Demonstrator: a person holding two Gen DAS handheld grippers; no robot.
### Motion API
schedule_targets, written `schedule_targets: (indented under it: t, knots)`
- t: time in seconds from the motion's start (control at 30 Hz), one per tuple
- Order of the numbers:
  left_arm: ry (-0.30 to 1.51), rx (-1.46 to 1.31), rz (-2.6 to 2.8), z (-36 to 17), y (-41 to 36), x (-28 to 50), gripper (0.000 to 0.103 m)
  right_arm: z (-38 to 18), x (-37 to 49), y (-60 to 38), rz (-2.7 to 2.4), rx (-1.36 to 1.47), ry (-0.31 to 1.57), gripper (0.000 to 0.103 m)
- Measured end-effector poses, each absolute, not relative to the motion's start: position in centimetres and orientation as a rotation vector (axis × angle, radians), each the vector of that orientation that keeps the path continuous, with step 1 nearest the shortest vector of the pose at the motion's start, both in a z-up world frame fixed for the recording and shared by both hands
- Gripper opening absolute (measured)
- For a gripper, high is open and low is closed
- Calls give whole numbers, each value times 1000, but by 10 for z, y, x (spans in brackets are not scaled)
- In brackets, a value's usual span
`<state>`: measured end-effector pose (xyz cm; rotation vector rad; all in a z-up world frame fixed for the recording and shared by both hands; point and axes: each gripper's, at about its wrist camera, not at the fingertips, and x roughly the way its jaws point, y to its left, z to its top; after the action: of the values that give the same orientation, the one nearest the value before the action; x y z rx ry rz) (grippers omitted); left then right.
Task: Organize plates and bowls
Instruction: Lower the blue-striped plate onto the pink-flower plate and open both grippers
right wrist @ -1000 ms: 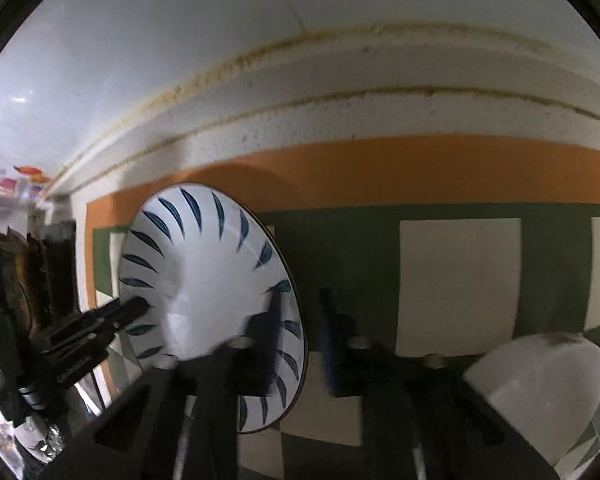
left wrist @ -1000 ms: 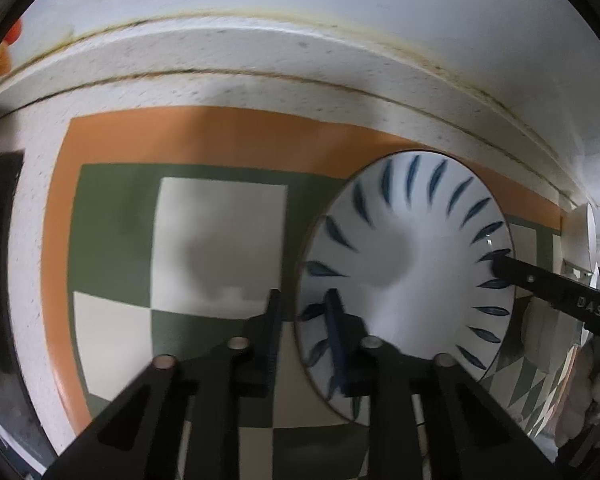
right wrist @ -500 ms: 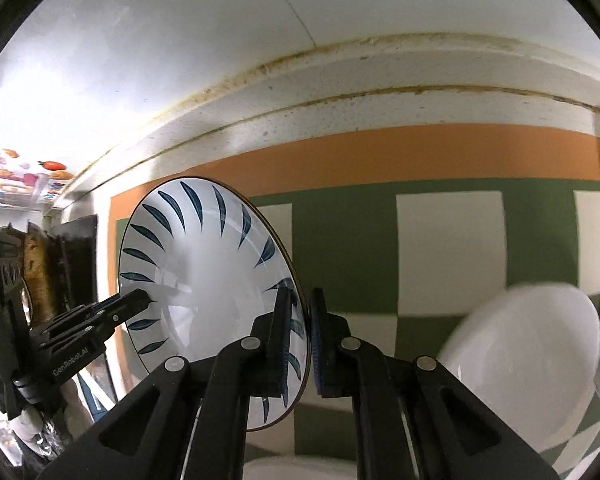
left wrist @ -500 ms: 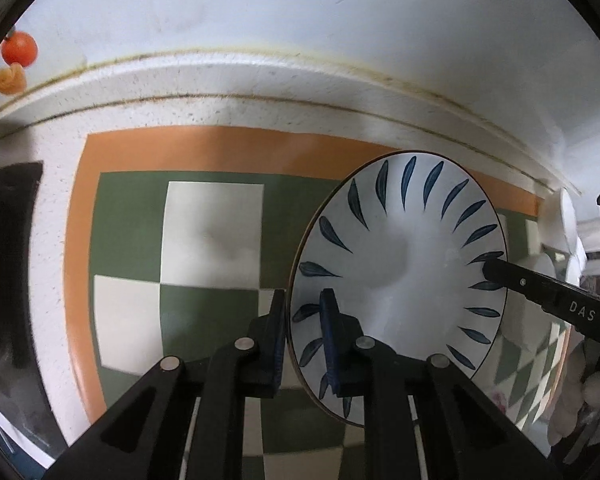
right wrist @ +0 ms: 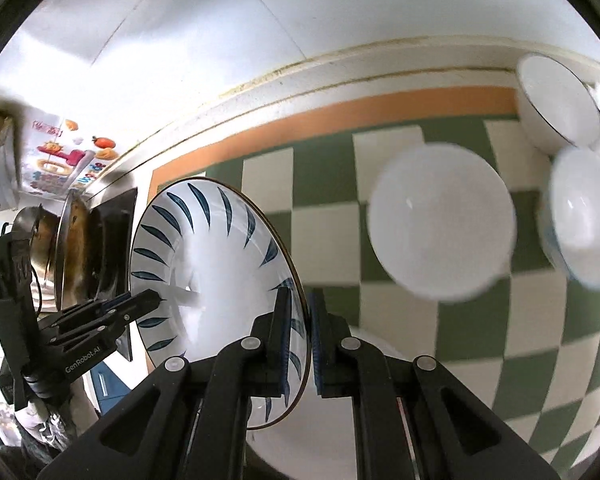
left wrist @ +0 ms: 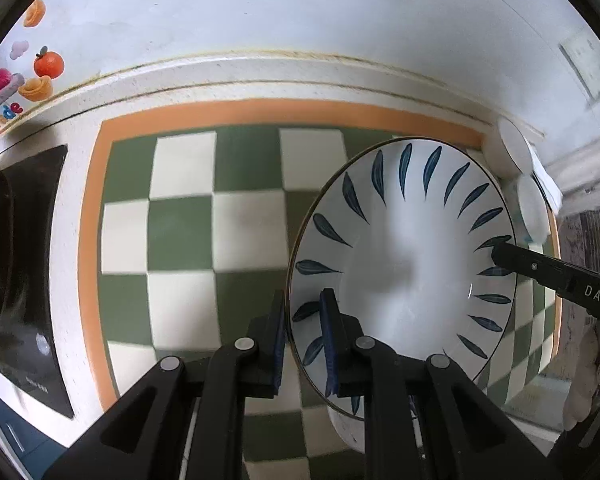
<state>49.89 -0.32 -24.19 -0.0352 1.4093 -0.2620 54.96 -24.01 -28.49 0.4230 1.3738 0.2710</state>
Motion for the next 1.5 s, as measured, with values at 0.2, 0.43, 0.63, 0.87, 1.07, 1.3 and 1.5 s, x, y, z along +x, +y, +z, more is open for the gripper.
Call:
schedule_targets:
  t: [0.2, 0.43, 0.63, 0.87, 1.07, 1.3, 1.5]
  knots:
    - [1430, -16, -287, -248, -28, 460, 14, -294, 503, -260, 263, 437, 1385, 10]
    - [1481, 3, -280, -272, -45, 438, 14, -329, 473, -272, 251, 445, 1444, 10]
    - [1510, 23, -266, -291, -54, 428, 15, -353, 454, -278, 244, 445, 1479, 10]
    - [1531, 36, -253, -304, -60, 423, 16, -369, 443, -282, 240, 437, 1504, 10]
    - [1541, 29, -239, -314, -63, 421, 17, -373, 444, -280, 236, 416, 1510, 11]
    - [1550, 24, -231, -319, -66, 420, 17, -374, 447, -277, 215, 396, 1525, 11]
    - [1562, 4, -214, -321, -60, 420, 19, -374, 448, -278, 206, 408, 1529, 14]
